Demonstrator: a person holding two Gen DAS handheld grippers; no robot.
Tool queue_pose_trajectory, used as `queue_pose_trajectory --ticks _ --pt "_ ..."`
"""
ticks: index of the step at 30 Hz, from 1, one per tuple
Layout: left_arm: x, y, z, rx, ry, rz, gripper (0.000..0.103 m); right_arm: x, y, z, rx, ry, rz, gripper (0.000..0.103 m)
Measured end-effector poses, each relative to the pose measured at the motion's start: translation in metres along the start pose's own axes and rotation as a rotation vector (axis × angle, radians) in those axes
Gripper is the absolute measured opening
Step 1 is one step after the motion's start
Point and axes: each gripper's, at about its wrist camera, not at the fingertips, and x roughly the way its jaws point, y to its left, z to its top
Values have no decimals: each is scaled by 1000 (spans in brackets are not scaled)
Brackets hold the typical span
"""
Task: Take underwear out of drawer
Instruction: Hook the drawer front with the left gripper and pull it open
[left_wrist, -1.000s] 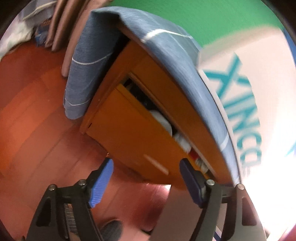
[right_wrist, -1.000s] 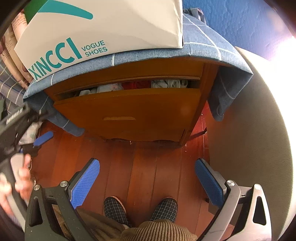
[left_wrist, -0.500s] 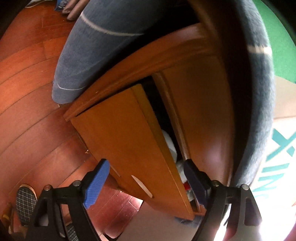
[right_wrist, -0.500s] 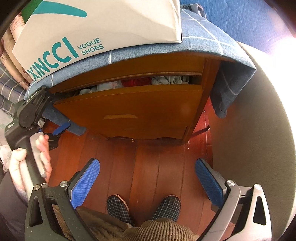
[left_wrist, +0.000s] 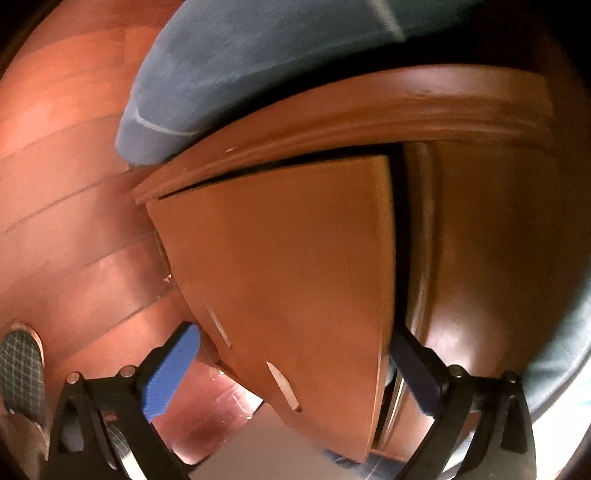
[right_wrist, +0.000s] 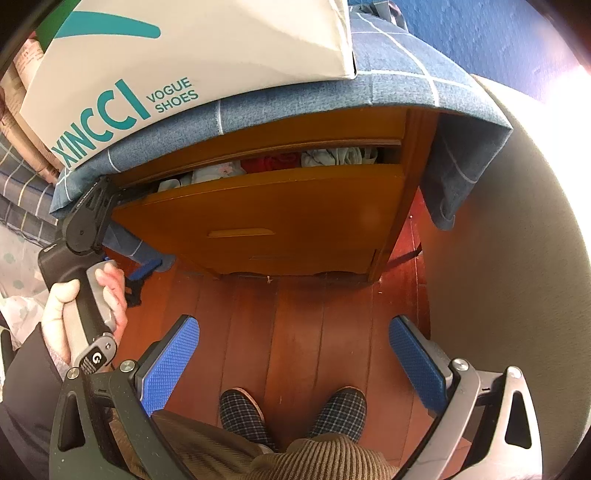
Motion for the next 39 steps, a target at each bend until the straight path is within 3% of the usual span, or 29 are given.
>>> queue_pose_trajectory --ticks 6,10,14,18,21,25,39 --pt "19 -2 2 -29 -24 79 103 0 0 -1 1 0 -4 102" --pt "35 13 2 -51 -12 49 103 1 0 0 4 0 -7 102" --pt "34 12 3 -39 13 85 103 2 1 0 4 2 -11 102" --pt "27 4 5 40 24 158 103 1 1 1 5 0 -13 102" --pt "20 9 2 74 42 174 103 -1 0 0 10 -4 -16 102" --pt "5 20 -4 81 82 207 103 -1 -2 0 18 -5 -13 102" --pt "-34 25 -13 159 170 433 103 -10 -4 2 25 -23 -8 102"
